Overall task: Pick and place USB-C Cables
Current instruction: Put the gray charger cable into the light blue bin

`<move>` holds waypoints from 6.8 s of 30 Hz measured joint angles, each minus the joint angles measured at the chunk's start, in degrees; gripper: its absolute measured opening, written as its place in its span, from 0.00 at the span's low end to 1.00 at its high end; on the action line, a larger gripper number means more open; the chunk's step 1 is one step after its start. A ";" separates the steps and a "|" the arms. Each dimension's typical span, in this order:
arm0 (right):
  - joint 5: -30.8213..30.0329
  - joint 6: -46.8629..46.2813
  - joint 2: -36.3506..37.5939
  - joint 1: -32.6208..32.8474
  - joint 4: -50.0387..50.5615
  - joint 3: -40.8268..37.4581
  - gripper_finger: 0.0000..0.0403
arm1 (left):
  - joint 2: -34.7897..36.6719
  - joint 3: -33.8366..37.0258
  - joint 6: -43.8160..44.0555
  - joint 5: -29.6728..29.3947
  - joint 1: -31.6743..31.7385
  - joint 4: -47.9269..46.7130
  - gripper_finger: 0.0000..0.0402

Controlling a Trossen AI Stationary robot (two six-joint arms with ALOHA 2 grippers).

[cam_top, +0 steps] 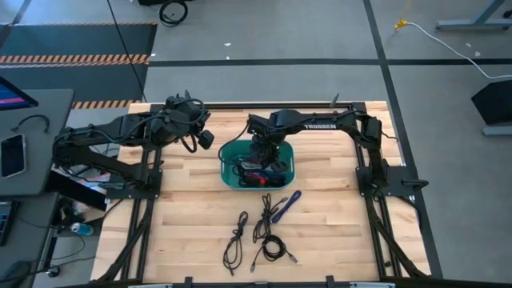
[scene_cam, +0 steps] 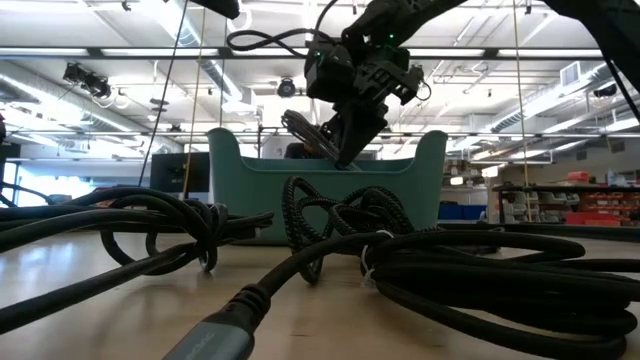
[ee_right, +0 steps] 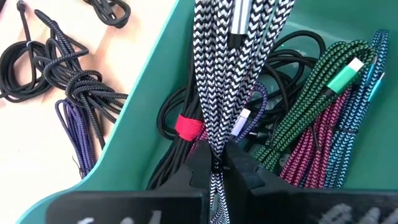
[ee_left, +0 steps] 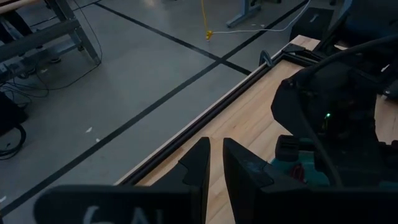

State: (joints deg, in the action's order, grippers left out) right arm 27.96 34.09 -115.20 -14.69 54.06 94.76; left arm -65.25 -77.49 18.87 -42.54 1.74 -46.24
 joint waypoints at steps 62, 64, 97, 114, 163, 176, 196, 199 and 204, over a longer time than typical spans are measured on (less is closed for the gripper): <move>-39.48 -8.12 0.09 -4.26 24.66 31.38 0.38 | -0.02 0.00 14.63 1.54 0.02 -10.99 0.13; -41.63 -9.58 0.09 -6.48 25.85 34.30 0.38 | -0.02 0.00 16.00 2.50 -0.01 -11.63 0.13; -20.45 -33.73 7.65 -12.61 27.42 14.36 0.37 | -0.02 0.00 11.41 1.30 0.07 -12.72 0.13; -16.25 -20.38 7.63 -7.05 10.55 -0.75 0.37 | -0.02 0.00 11.98 1.25 0.07 -12.39 0.13; -22.55 -17.90 7.61 -11.46 4.40 -1.88 0.01 | -0.02 0.00 11.93 1.25 0.04 -12.26 0.13; -22.48 -10.18 7.61 -12.05 3.74 -1.88 0.00 | -0.02 0.00 11.91 1.25 0.05 -12.28 0.13; -22.53 -10.62 17.58 -8.64 -4.52 -1.81 0.10 | -0.02 0.00 11.87 0.62 0.07 -11.82 0.13; -22.53 -13.51 19.10 -8.66 -4.13 -1.81 0.10 | -0.02 0.00 11.87 0.61 0.07 -11.82 0.13; -21.35 -17.91 19.96 -8.73 -1.88 -1.81 0.09 | -0.02 0.00 11.87 0.61 0.07 -11.82 0.13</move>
State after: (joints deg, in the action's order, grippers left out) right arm 6.61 16.18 -95.23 -23.42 52.18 92.95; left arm -65.28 -77.49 30.74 -41.93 1.80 -58.06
